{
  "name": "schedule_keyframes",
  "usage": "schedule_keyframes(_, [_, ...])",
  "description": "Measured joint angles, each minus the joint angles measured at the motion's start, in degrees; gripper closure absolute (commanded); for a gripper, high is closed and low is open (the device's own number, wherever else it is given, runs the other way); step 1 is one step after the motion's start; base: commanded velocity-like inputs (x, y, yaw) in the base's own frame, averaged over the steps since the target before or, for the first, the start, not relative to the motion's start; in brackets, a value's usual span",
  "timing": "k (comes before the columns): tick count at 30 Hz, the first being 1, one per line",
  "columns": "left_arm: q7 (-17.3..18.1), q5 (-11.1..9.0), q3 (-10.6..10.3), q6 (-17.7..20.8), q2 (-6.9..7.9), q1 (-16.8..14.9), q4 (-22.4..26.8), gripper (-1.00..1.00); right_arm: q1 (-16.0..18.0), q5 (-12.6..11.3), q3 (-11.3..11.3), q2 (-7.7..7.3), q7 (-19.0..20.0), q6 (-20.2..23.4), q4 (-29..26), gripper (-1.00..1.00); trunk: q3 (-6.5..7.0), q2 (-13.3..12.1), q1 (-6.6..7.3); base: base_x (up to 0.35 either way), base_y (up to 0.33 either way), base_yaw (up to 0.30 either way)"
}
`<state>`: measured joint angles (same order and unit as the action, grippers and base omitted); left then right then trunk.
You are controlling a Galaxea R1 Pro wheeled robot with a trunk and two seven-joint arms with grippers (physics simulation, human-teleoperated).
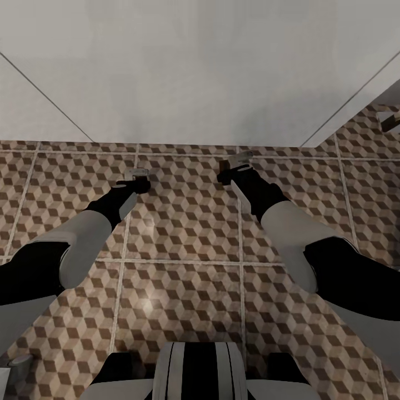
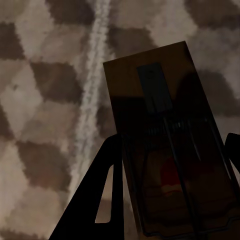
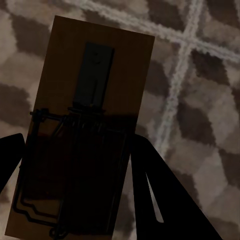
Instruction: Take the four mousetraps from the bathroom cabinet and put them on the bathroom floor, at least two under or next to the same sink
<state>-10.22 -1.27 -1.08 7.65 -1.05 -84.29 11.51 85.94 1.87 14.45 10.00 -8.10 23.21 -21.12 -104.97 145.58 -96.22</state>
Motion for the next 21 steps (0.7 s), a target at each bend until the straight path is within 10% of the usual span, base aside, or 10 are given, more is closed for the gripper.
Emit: schedule_keyframes(21, [0.0, 0.0, -0.08, 0.0, -0.1, 0.0, 0.07, 1.0, 0.0, -0.06, 0.0, 0.0, 0.01, 0.0, 0.09, 1.0, 0.0, 0.0, 0.0, 0.0, 0.0, 0.0])
